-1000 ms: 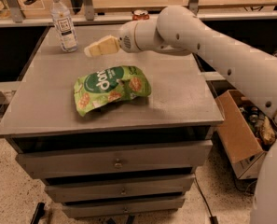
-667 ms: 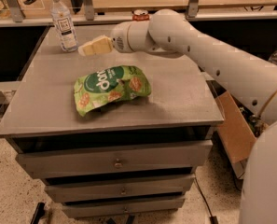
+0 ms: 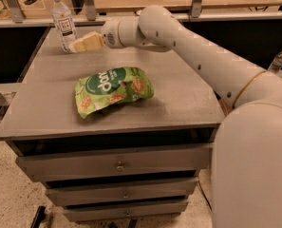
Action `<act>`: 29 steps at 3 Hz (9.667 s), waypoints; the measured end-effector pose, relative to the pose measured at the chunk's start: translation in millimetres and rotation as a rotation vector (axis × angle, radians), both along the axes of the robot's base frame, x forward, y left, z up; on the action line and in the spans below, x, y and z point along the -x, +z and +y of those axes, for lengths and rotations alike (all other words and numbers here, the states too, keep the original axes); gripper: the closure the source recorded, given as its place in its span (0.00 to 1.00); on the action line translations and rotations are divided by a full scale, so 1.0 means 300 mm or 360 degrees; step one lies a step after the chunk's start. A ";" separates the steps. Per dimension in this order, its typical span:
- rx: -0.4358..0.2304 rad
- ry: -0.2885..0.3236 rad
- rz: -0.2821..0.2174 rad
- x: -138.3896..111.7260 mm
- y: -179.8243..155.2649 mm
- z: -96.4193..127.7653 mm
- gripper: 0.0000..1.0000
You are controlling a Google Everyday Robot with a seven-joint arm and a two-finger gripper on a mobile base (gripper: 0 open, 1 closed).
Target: Knock blue plastic bottle over
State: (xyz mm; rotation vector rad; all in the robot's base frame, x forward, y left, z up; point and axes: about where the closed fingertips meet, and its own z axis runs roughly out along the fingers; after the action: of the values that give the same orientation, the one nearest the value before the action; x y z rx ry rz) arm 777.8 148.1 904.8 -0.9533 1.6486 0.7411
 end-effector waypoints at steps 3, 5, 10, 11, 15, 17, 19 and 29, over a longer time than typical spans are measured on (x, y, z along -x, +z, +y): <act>0.0056 0.0112 0.0063 -0.149 -0.086 0.193 0.00; 0.0017 -0.0038 0.0083 -0.212 -0.103 0.257 0.00; -0.0106 0.0030 -0.0024 -0.232 -0.008 0.444 0.20; -0.0113 0.0048 -0.0042 -0.229 -0.007 0.448 0.41; -0.0383 0.0188 -0.0017 -0.208 -0.020 0.374 1.00; -0.0256 0.0258 -0.0023 -0.177 0.021 0.330 1.00; -0.0143 0.0414 -0.0125 -0.152 0.030 0.257 1.00; 0.1417 0.1305 -0.0826 0.019 -0.123 0.028 1.00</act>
Offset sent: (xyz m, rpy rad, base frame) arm 0.0573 0.0573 -0.0281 -0.0397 0.0428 0.0927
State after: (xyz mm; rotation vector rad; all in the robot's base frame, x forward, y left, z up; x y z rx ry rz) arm 772.0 156.6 867.8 -2.3069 1.0502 0.1674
